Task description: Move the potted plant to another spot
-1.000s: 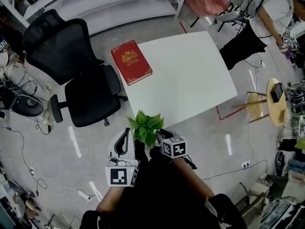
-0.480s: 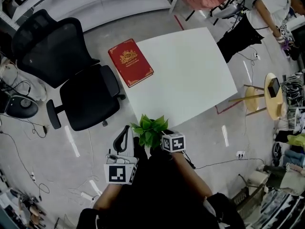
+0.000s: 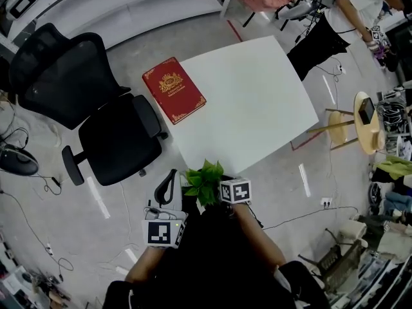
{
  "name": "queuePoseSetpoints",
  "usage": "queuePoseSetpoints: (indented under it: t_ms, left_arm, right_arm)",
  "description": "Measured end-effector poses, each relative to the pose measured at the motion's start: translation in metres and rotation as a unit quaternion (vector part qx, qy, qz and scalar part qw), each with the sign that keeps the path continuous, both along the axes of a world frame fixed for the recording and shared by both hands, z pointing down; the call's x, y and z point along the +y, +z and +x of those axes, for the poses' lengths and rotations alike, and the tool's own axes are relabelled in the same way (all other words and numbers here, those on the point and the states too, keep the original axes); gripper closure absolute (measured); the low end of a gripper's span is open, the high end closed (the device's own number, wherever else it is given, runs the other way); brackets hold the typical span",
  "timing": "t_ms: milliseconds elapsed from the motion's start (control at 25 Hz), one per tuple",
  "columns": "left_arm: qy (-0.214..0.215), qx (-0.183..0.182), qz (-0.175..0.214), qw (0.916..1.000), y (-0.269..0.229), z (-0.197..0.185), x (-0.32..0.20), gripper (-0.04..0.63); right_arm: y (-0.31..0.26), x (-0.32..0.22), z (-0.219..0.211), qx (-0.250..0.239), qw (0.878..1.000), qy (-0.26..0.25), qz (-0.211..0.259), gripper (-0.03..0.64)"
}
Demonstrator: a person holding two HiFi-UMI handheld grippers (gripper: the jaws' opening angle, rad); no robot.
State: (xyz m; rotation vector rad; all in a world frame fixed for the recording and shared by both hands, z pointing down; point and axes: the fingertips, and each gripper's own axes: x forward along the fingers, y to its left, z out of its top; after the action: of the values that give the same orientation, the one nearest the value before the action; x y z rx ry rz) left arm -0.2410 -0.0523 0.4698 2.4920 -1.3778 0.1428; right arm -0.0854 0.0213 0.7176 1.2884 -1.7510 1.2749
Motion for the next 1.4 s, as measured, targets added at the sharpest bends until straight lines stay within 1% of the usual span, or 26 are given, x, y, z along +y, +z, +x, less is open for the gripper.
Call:
queuePoseSetpoints:
  t_ms: [200,440,560,720,880,1080,1240,1400]
  left_arm:
    - [0.008,0.002,-0.001,1.0000,0.002,-0.007,-0.006,0.577]
    - [0.010,0.006,0.002,0.9999,0.002,-0.016,-0.011,0.577]
    - [0.006,0.008,0.002,0.9999,0.002,-0.014,-0.011,0.577]
    - [-0.005,0.008,0.003,1.0000,-0.002,-0.006,-0.017,0.577]
    - [-0.027,0.006,0.009,0.9996,-0.005,0.010,-0.026,0.578]
    - [-0.067,-0.001,0.010,0.9977,-0.003,0.039,-0.040,0.578]
    - [-0.102,0.000,0.009,0.9948,-0.003,0.075,-0.058,0.577]
    - [-0.122,-0.005,0.007,0.9925,-0.001,0.121,-0.078,0.578]
  right_arm:
    - [-0.002,-0.011,-0.002,-0.003,1.000,0.011,0.000,0.591]
    - [-0.013,-0.029,-0.002,-0.011,1.000,0.022,0.011,0.591]
    - [-0.020,-0.034,-0.001,-0.012,1.000,0.019,0.016,0.591]
    - [-0.027,-0.045,0.006,-0.014,1.000,0.004,0.023,0.591]
    - [-0.033,-0.065,0.022,-0.025,0.999,-0.011,0.032,0.591]
    - [-0.038,-0.090,0.052,-0.039,0.998,-0.043,0.039,0.591]
    - [-0.044,-0.114,0.089,-0.043,0.996,-0.072,0.038,0.591]
    - [-0.047,-0.141,0.132,-0.047,0.993,-0.096,0.038,0.591]
